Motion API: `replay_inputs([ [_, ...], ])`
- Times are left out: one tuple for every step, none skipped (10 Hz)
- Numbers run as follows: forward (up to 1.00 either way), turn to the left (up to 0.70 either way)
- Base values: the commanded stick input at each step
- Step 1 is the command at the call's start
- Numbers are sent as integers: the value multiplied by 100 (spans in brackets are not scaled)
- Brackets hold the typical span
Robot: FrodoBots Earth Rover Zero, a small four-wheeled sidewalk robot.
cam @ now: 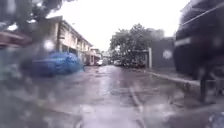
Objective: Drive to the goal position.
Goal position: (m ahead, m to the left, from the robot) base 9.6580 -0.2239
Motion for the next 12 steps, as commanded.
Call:
replay_inputs([
  [100,0],
  [100,0],
  [100,0],
  [100,0],
  [100,0],
  [100,0],
  [100,0],
  [100,0],
  [100,0],
  [100,0],
  [100,0],
  [100,0],
])
